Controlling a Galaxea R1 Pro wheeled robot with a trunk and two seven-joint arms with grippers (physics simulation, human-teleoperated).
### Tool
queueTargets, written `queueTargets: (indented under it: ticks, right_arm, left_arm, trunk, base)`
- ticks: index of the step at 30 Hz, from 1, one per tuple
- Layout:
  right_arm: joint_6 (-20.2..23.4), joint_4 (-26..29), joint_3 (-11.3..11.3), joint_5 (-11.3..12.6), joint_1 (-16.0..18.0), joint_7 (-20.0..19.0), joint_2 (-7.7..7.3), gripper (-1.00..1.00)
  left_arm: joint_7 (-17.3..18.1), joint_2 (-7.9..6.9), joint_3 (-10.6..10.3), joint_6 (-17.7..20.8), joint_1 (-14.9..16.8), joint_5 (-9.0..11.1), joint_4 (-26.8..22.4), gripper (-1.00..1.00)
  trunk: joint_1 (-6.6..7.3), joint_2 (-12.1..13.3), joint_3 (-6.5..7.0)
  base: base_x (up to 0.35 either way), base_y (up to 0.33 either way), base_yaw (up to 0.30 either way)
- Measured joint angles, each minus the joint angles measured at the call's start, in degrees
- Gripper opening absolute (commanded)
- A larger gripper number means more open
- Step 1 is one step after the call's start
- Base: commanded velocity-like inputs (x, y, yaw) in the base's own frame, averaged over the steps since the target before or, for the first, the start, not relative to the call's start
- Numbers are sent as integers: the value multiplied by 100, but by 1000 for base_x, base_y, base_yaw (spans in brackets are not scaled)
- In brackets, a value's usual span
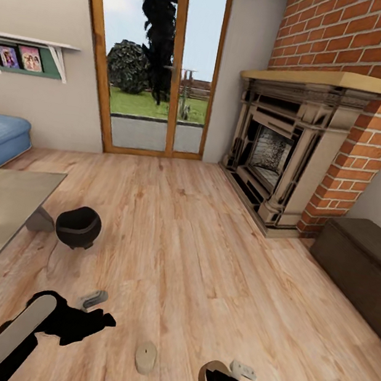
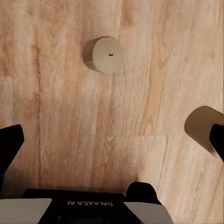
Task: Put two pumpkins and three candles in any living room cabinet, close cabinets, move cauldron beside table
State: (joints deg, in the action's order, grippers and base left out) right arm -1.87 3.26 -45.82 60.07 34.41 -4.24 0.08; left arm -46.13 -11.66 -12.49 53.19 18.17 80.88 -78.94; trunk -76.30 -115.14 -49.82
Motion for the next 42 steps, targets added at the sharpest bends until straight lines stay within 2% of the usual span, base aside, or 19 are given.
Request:
queueTargets:
  ticks: [3, 6, 7, 9, 12, 14, 19, 22, 23, 24, 25, 27, 30, 35, 42]
  right_arm:
    - [148, 486, 0, 18, -1, -19, -1, -100]
    - [697, 1394, 28, 86, -2, 9, -26, -100]
    - [992, 1754, 128, 100, -2, 33, -35, -100]
    - [1680, 2470, 631, 86, 3, 297, -107, -100]
    - [2183, 2852, 1327, -75, 1, 940, -348, -100]
    - [2335, 3073, 1518, -62, 0, 1198, -480, -100]
    - [2656, 3899, 1603, 15, 1, 1468, -576, -100]
    - [2839, 4992, 1616, 47, 0, 2086, -595, -100]
    - [3124, 5564, 1716, -34, -4, 2482, -598, -100]
    - [3264, 6247, 1840, 6, 0, 2781, -598, -100]
    - [3461, 6930, 2032, -4, 0, 3248, -597, -100]
    - [3635, 7242, 2212, 6, -3, 3746, -595, -100]
    - [3707, 7472, 2290, 23, -2, 4087, -571, -100]
    - [3931, 7625, 2338, 40, -2, 4174, -590, -100]
    - [4002, 7597, 2343, 56, -3, 4182, -573, -100]
  left_arm:
    - [-9, 122, 0, -13, 69, -409, 136, 100]
    - [-11, 205, 0, -16, 83, -607, 172, 100]
    - [-11, 216, 0, -16, 85, -635, 187, 100]
    - [-11, 231, 1, -18, 86, -672, 203, 100]
    - [-12, 238, 2, -88, 88, -687, 222, 100]
    - [-12, 239, 2, -118, 95, -690, 253, 100]
    - [-11, 240, 1, -136, 147, -699, 422, 100]
    - [-11, 235, 1, -139, 156, -700, 458, 100]
    - [-12, 233, 3, -139, 159, -699, 460, 100]
    - [-12, 232, 2, -139, 160, -704, 463, 100]
    - [-12, 234, 2, -139, 162, -736, 465, 100]
    - [-12, 237, 3, -139, 160, -814, 464, 100]
    - [-12, 238, 4, -190, 164, -883, 465, 100]
    - [-12, 223, 4, -273, 165, -900, 465, 100]
    - [5, 216, 8, -286, 157, -899, 465, 100]
  trunk:
    - [66, 120, 54]
    - [89, 162, 72]
    - [89, 162, 72]
    - [89, 162, 74]
    - [89, 162, 73]
    - [89, 162, 73]
    - [198, 361, 168]
    - [264, 481, 233]
    - [286, 522, 253]
    - [308, 562, 274]
    - [330, 602, 293]
    - [374, 682, 329]
    - [440, 803, 383]
    - [549, 1003, 473]
    - [550, 1005, 474]
  base:
    - [0, 0, -259]
    - [0, 0, -259]
    - [0, 0, -259]
    - [0, 0, -259]
    - [0, 0, -259]
    - [0, 0, -259]
    - [0, 0, -259]
    - [0, 0, -228]
    - [0, 0, -184]
    - [0, 0, -161]
    - [0, 0, -152]
    - [0, 0, -113]
    - [0, 0, -39]
    - [0, 0, -6]
    - [0, 0, 0]
